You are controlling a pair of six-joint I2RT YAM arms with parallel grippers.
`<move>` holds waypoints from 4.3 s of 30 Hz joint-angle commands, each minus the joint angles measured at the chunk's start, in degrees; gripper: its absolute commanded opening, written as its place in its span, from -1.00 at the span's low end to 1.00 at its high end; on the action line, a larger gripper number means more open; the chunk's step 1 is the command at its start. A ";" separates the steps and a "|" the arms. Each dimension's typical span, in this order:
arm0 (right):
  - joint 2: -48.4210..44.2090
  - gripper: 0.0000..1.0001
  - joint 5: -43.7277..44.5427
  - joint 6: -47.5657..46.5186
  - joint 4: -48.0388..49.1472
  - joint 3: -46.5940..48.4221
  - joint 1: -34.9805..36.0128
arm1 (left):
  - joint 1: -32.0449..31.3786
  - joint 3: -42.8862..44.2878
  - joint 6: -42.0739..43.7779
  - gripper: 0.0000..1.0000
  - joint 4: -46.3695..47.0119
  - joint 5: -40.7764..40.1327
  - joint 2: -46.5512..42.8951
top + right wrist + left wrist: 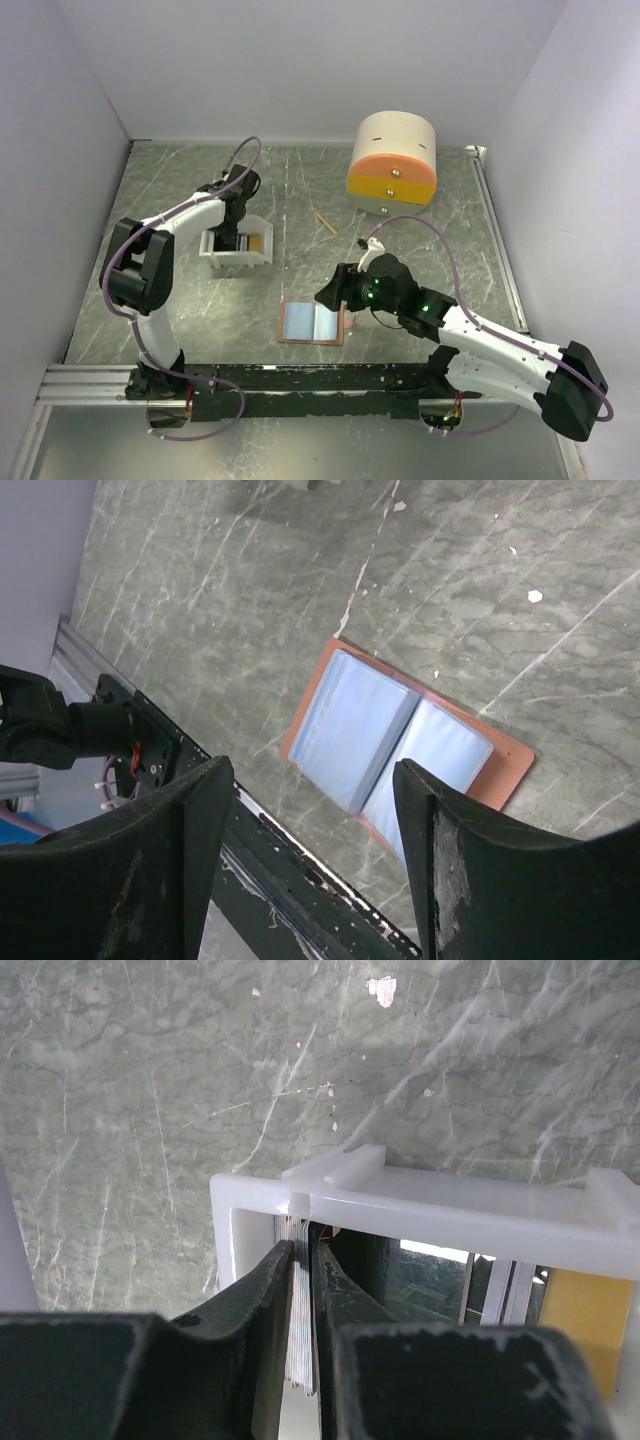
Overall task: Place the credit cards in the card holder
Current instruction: Pick up the credit card from the storage box, then insert the credit card into the card holder.
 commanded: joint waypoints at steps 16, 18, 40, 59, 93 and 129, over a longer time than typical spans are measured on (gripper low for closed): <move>-0.41 0.32 0.87 -0.13 1.39 -1.27 0.17 | -0.39 3.98 0.80 -0.75 -3.17 0.78 -1.06; -0.42 0.33 0.83 -0.05 1.50 -1.29 0.17 | -0.39 4.68 0.84 -0.86 -3.59 1.64 -1.80; 1.47 0.32 1.17 0.75 1.05 -0.59 0.18 | -0.39 5.95 -6.80 -0.86 -9.54 14.95 -17.26; 2.53 0.26 3.45 4.28 -0.34 -3.12 0.19 | -0.03 -19.72 -29.22 -0.86 16.92 63.36 -36.44; 17.08 -0.58 4.98 0.70 -6.28 -2.04 0.18 | -15.28 -43.78 -44.56 -0.86 41.57 57.60 -28.28; 15.23 -0.67 4.15 2.48 -3.56 -5.52 0.21 | -20.77 -45.57 -44.62 -0.87 53.07 52.63 -17.39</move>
